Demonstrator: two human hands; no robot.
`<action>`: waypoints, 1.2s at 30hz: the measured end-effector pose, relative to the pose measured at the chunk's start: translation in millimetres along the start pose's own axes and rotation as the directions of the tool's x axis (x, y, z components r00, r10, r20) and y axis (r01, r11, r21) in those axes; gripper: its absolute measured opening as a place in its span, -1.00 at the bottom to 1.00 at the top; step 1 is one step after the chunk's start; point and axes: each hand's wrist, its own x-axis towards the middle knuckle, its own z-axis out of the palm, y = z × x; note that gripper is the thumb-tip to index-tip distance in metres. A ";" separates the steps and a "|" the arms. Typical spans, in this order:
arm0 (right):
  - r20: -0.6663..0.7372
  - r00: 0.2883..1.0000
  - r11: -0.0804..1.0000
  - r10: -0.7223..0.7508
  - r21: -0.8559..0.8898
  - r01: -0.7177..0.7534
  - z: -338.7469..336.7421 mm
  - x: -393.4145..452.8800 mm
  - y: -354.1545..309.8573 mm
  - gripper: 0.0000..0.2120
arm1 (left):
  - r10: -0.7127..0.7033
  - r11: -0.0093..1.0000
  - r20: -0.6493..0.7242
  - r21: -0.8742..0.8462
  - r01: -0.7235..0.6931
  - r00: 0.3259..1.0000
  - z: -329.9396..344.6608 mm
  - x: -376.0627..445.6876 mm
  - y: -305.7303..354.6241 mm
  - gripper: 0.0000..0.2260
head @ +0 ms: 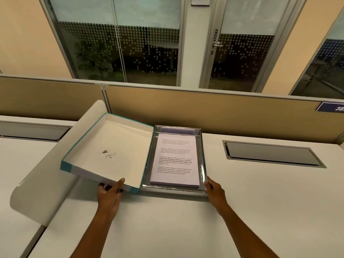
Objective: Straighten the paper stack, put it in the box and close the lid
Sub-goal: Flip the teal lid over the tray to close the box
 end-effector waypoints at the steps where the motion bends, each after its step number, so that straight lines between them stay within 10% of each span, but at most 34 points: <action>1: 0.002 1.000 1.000 0.002 0.004 -0.002 0.1 -0.2 -0.3 -0.57 | 0.044 0.999 0.017 0.016 -0.044 0.999 1.3 -0.5 -0.2 -0.46; 10: 0.000 1.000 1.000 -0.003 0.028 0.003 1.3 -0.7 1.3 -0.59 | 0.299 0.818 0.211 0.446 -0.364 0.930 37.8 -18.4 0.6 -0.30; 19: 0.056 0.998 0.991 -0.021 0.133 0.013 -5.9 0.2 5.6 -0.70 | 0.408 0.122 0.701 0.594 -0.795 0.586 67.2 -35.7 -32.5 -0.35; 24: 0.058 0.994 0.931 0.091 0.350 -0.105 -7.3 -0.4 -3.3 -0.68 | 0.286 -0.285 0.822 0.563 -0.776 0.492 69.4 -38.1 -55.7 -0.36; 36: 0.014 0.995 0.879 0.099 0.467 -0.094 -12.4 15.6 -26.3 -0.73 | 0.186 -0.422 0.892 0.452 -0.786 0.412 60.2 -27.3 -60.5 -0.30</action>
